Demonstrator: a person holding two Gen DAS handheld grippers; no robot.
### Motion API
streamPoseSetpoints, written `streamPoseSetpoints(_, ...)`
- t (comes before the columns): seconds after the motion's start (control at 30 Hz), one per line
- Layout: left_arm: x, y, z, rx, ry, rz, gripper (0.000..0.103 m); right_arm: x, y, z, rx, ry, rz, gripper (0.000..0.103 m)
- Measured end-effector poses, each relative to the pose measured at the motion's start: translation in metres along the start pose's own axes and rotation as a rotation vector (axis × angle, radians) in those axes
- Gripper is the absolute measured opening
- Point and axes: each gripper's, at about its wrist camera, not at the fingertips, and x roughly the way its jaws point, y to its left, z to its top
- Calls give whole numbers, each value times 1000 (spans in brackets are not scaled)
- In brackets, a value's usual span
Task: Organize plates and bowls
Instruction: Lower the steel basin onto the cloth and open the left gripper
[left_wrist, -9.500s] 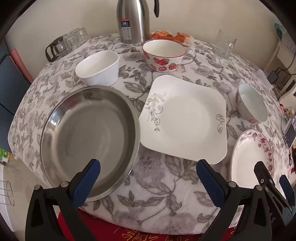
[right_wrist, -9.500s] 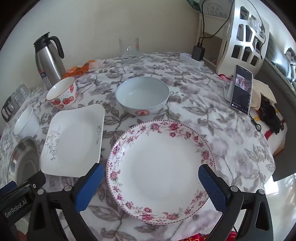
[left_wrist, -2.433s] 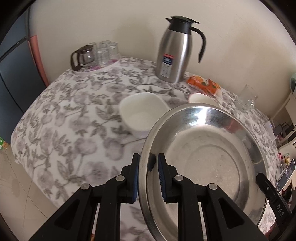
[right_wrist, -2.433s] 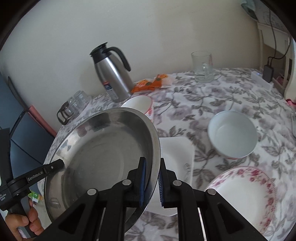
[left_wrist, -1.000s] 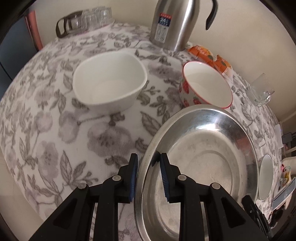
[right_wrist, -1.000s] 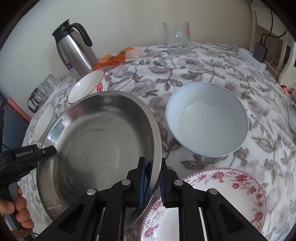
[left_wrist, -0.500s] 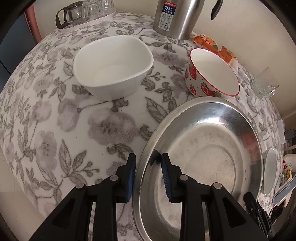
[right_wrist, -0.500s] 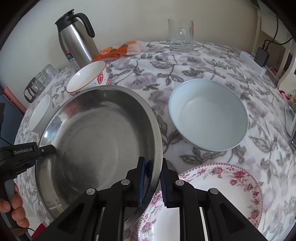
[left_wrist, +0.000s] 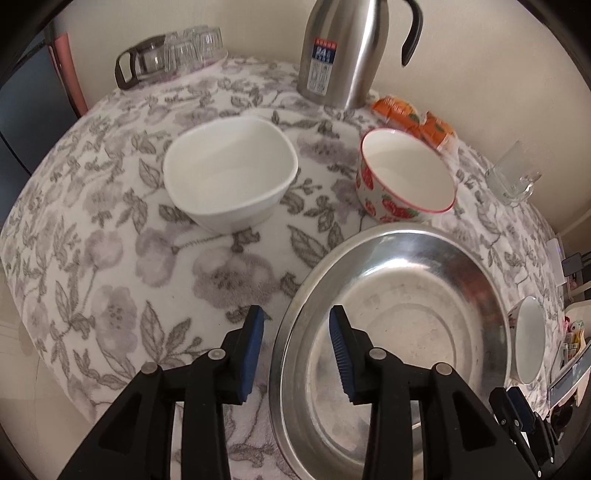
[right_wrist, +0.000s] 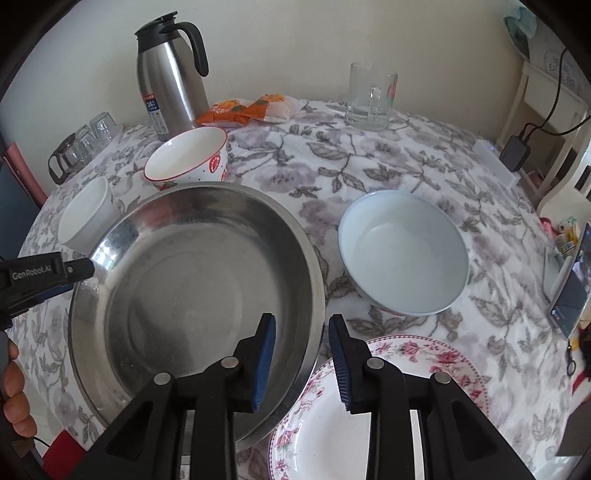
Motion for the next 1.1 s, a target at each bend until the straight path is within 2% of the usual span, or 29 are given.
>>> streamPoseSetpoints(0.03,-3,0,-1,0,-8,0,48,-2,-1,1,4,-4,-2,43)
streamPoseSetpoints(0.07,-6,0,-2,2,-14,3,53,-3,-1,1,9,-8,-4,56)
streamPoseSetpoints(0.1,-7,-1,-2,5,-18,8,55,-5,-1,0,14,-13,-6,62)
streamPoseSetpoints(0.17,-10,-2,-4,15,-24,20,55,-6,-2,0,14,-13,-8,64)
streamPoseSetpoints(0.2,-10,-3,-4,18,-24,24,56,-6,-2,0,14,-9,-11,68)
streamPoseSetpoints(0.23,-10,-4,-5,23,-23,27,62,-6,-2,-1,14,-7,-15,70)
streamPoseSetpoints(0.27,-10,-5,-7,29,-23,31,75,-5,-2,-2,14,-5,-16,74)
streamPoseSetpoints(0.33,-8,-8,-9,43,-28,46,83,-5,-2,-4,16,-1,-18,77)
streamPoseSetpoints(0.43,-8,-11,-14,53,-26,58,83,-5,-5,-6,22,3,-26,84)
streamPoseSetpoints(0.53,-10,-13,-19,48,-28,64,90,-6,-12,-8,30,2,-35,89)
streamPoseSetpoints(0.67,-17,-22,-26,58,-48,52,92,-9,-25,-12,54,-4,-47,102)
streamPoseSetpoints(0.9,-35,-50,-42,94,-87,-36,97,-18,-63,-22,140,-32,-66,103)
streamPoseSetpoints(1.1,-51,-84,-63,177,-128,-145,101,-20,-102,-36,212,-20,-97,103)
